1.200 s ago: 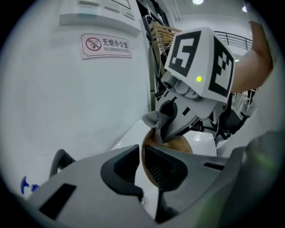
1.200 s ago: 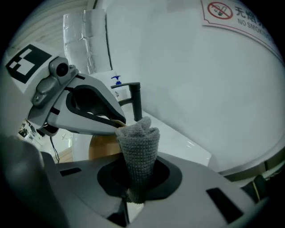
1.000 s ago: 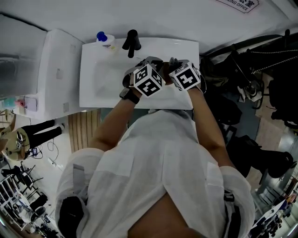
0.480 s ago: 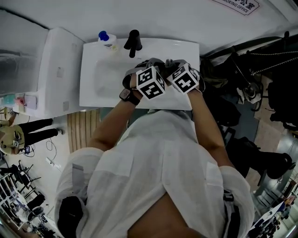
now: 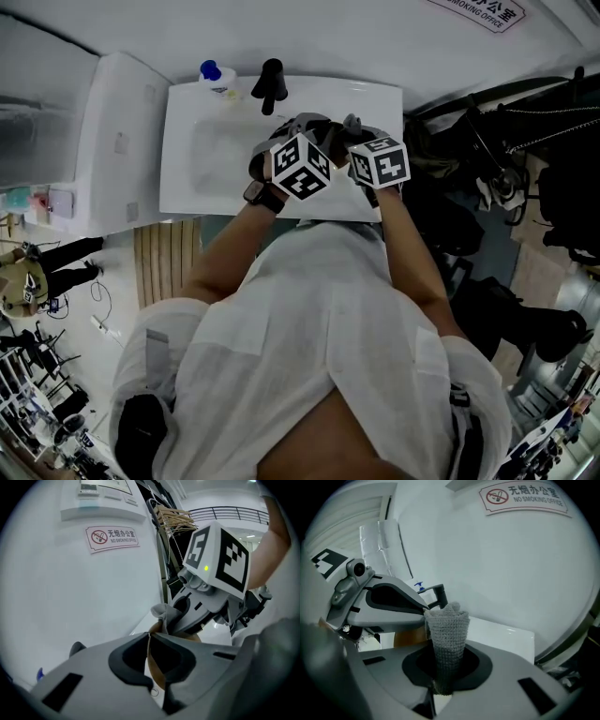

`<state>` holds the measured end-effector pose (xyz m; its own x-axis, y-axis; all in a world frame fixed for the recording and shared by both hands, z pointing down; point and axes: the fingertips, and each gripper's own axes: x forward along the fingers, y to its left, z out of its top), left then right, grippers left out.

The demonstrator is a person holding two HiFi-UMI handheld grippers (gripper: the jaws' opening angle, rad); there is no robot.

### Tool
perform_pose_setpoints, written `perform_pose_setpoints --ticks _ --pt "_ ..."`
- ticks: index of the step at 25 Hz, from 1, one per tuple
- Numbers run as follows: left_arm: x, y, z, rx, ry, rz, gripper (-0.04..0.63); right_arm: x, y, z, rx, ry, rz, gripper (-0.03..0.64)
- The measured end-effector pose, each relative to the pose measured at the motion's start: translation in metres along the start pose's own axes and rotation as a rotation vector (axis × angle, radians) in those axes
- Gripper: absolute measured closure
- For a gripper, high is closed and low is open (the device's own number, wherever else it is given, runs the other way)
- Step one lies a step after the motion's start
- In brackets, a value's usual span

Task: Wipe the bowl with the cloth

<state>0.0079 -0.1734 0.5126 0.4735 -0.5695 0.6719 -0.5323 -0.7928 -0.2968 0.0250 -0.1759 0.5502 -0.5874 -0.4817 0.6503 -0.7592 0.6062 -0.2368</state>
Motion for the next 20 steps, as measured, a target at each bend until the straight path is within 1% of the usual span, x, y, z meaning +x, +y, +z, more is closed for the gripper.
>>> perform_pose_setpoints --ticks 4,7,9,10,11,14,17,18,20 --pt "0.0 0.007 -0.002 -0.07 -0.019 0.037 0.577 0.001 -0.005 -0.004 0.115 -0.026 -0.007 0.569" --pt "-0.003 0.017 -0.002 -0.153 -0.055 0.084 0.577 0.001 -0.009 -0.011 0.263 -0.052 0.009 0.569" --pt "-0.005 0.019 0.0 -0.191 -0.07 0.089 0.577 0.0 -0.01 -0.015 0.354 -0.066 0.037 0.566" --pt "-0.005 0.018 -0.001 -0.196 -0.066 0.081 0.577 0.0 -0.011 -0.016 0.374 -0.066 0.043 0.566" --pt "-0.004 0.016 -0.002 -0.194 -0.057 0.068 0.577 0.0 -0.013 -0.018 0.371 -0.058 0.041 0.566" --pt "-0.002 0.01 -0.009 -0.177 -0.018 0.029 0.576 -0.001 -0.017 -0.017 0.289 -0.016 0.02 0.569" --pt "-0.001 0.011 -0.009 -0.146 -0.013 0.036 0.564 -0.004 -0.021 -0.009 0.195 0.01 -0.007 0.572" --pt "-0.001 0.012 -0.007 -0.125 -0.013 0.046 0.535 -0.005 -0.021 -0.007 0.132 0.029 -0.025 0.574" --pt "-0.001 0.012 -0.005 -0.062 -0.002 0.05 0.489 -0.004 -0.02 -0.006 -0.038 0.082 -0.067 0.574"
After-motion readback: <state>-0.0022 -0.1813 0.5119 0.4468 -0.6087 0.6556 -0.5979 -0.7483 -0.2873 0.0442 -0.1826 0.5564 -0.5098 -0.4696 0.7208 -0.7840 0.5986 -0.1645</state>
